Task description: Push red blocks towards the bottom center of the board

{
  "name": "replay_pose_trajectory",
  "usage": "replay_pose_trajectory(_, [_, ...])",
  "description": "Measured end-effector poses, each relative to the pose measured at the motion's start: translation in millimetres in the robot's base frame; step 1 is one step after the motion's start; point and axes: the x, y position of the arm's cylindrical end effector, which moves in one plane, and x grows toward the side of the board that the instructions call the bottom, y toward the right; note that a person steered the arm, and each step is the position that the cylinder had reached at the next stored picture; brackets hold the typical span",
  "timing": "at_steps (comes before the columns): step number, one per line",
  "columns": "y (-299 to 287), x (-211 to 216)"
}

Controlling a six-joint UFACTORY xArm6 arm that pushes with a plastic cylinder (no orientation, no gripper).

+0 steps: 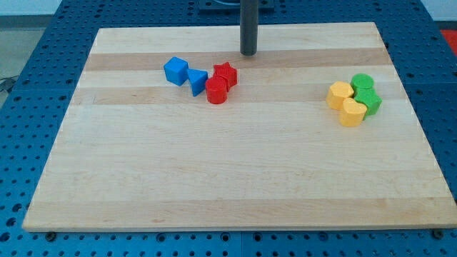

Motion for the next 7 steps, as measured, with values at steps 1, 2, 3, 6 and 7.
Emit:
replay_pose_trajectory(1, [0, 0])
replay_pose_trajectory(2, [0, 3])
replay_pose_trajectory(3, [0, 8])
replay_pose_trajectory(6, [0, 10])
replay_pose_trajectory(7, [0, 10])
